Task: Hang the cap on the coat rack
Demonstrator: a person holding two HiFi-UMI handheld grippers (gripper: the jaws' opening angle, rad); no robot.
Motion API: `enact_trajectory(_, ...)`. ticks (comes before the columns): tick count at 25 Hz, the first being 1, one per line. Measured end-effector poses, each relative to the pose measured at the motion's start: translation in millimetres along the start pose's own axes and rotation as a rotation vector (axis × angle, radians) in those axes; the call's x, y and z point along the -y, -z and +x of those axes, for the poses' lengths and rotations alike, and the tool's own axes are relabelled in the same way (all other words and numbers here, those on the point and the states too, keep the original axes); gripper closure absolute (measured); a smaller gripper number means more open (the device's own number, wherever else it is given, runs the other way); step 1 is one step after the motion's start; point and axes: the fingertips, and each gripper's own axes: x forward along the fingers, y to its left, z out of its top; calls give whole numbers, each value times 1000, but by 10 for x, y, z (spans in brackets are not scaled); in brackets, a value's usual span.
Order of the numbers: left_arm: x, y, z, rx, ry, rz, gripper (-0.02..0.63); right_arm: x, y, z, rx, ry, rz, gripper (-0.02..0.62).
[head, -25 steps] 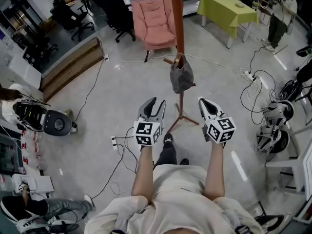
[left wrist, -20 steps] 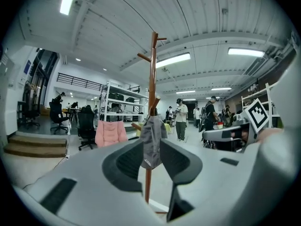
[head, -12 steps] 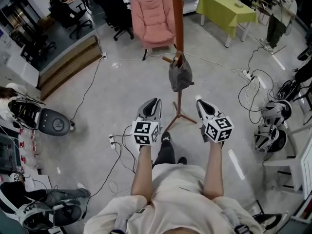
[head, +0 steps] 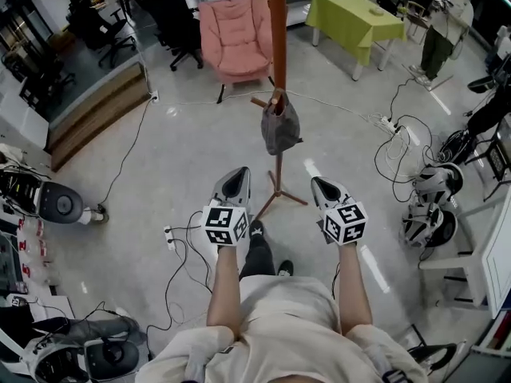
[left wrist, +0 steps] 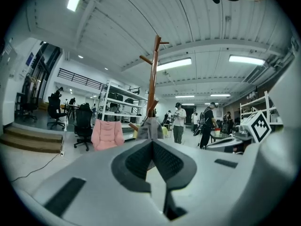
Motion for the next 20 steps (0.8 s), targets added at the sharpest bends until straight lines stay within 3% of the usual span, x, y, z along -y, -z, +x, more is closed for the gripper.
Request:
enact_trajectory(4, 70, -14, 9, 18, 24, 0, 600, 80, 15, -117, 28, 38, 64, 594)
enact_trajectory(12, -72, -168, 130, -23, 30, 50, 598, 97, -130, -112, 38, 77, 74, 594)
enact_trajectory(20, -236, -279, 15, -3, 59, 13, 598, -122, -329, -23, 44, 89, 57, 594)
